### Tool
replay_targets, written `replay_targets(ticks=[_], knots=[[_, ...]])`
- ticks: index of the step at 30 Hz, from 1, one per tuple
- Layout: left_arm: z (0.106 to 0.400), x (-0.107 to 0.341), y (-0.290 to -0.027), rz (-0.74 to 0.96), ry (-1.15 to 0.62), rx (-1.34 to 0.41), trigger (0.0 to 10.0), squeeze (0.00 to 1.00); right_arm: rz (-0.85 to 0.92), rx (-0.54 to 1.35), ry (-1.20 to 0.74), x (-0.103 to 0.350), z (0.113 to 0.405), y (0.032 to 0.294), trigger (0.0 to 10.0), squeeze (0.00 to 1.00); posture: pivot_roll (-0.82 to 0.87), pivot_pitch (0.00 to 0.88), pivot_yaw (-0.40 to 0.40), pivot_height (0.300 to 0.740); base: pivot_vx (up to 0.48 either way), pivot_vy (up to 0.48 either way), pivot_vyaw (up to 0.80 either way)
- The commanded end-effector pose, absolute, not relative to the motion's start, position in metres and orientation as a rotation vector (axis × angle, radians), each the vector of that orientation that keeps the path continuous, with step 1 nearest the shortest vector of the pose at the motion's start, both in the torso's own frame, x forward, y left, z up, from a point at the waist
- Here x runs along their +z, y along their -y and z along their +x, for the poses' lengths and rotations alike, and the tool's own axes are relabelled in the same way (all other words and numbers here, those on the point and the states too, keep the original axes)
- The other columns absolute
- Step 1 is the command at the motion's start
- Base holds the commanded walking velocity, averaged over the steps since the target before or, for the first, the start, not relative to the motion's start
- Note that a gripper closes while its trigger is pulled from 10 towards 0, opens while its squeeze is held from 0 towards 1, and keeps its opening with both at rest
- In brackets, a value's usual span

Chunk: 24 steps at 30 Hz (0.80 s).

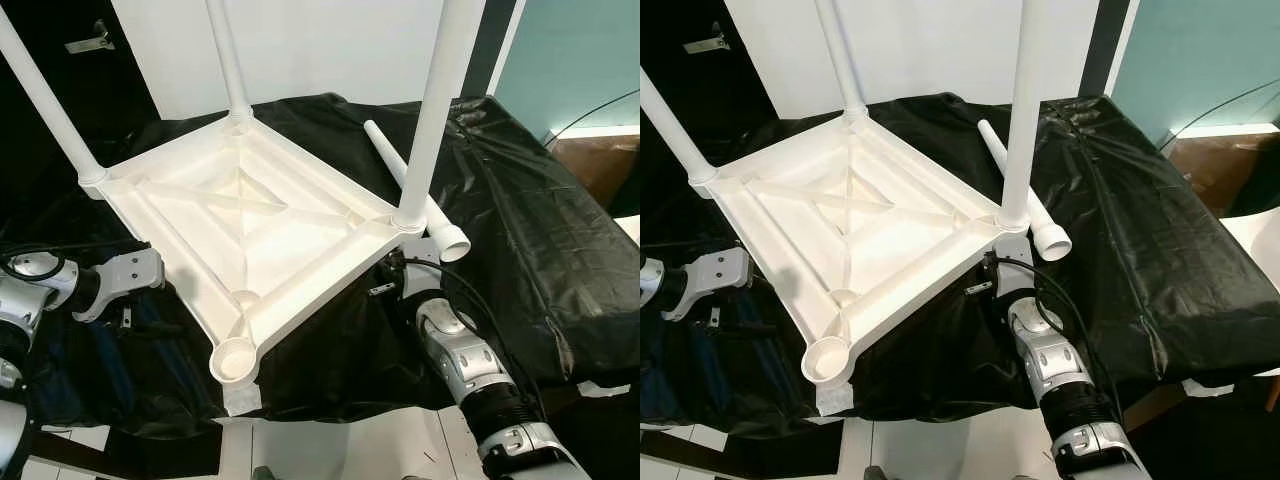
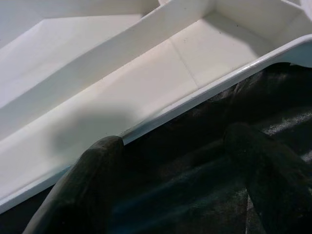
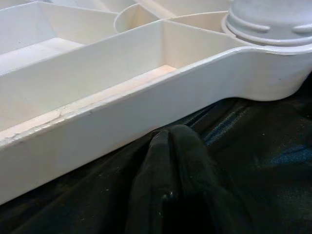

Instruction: Building children table

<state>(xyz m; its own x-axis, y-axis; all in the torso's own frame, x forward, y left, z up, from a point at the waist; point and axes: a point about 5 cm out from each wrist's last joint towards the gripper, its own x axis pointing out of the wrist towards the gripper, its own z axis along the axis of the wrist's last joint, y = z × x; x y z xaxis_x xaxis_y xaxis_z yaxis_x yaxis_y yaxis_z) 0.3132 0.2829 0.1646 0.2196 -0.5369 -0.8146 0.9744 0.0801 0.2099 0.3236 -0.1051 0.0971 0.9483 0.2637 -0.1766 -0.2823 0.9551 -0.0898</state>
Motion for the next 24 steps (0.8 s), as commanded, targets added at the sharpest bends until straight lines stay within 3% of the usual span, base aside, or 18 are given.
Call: replay_targets(ticks=[1, 11, 24], knots=[[0.309, 0.158, -0.271, 0.879, -0.677, -1.424, 10.0, 0.03, -0.098, 0.297, -0.243, 0.08, 0.316, 0.101, 10.0, 0.0, -0.1, 0.018, 0.049, 0.74, 0.0, 0.0, 0.0], [0.316, 0.164, -0.265, 0.917, -0.581, -1.41, 10.0, 0.03, -0.09, 0.292, -0.26, 0.076, 0.313, 0.101, 10.0, 0.0, -0.11, 0.024, 0.052, 0.74, 0.0, 0.0, 0.0], [0.315, 0.174, -0.282, 0.986, -0.603, -1.339, 10.0, 0.03, -0.085, 0.307, -0.286, 0.07, 0.31, 0.097, 10.0, 0.0, -0.09, 0.022, 0.051, 0.74, 0.0, 0.0, 0.0]])
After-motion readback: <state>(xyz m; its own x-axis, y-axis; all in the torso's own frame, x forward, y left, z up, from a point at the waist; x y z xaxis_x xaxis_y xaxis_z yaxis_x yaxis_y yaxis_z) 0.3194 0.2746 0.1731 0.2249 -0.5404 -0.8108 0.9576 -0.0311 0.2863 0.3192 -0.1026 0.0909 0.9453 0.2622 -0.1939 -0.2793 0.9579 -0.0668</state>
